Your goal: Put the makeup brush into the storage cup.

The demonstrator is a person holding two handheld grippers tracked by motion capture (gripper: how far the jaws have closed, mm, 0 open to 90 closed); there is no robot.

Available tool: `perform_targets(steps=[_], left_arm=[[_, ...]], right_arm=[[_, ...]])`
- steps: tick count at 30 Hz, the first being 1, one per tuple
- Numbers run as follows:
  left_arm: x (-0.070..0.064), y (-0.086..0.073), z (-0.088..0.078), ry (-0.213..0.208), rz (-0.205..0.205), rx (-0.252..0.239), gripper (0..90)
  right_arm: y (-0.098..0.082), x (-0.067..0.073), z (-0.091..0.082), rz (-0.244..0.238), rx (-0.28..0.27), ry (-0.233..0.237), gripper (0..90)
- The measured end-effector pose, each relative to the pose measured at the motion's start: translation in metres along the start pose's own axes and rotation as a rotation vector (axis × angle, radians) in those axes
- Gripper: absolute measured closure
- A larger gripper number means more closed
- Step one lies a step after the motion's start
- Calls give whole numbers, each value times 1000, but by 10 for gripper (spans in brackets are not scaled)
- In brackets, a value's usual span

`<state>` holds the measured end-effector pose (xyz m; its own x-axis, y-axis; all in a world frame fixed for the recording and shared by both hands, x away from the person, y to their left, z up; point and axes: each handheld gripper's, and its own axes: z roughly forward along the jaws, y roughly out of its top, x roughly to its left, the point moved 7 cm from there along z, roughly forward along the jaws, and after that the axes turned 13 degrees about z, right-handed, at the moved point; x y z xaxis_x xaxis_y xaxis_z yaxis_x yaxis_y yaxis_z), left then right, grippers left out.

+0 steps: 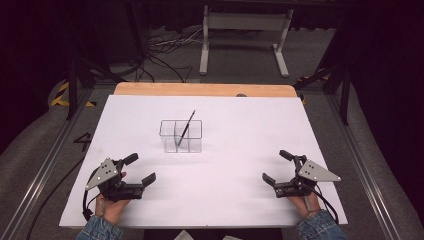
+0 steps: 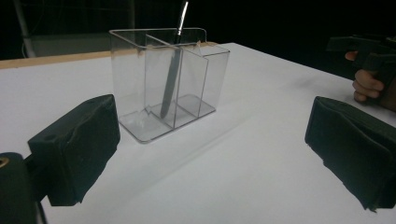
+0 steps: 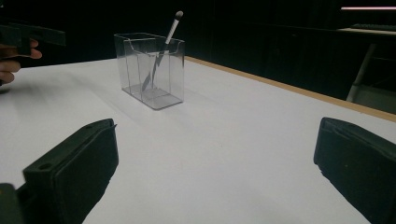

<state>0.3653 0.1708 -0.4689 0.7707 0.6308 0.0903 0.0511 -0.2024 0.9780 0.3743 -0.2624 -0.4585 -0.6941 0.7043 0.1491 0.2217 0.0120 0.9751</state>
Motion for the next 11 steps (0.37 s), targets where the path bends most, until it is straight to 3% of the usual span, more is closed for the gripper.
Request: perform_targets(steps=[11], left_arm=[[0, -1, 1, -3, -1, 4, 38]], right_arm=[[-1, 0, 1, 0, 2, 2, 3]])
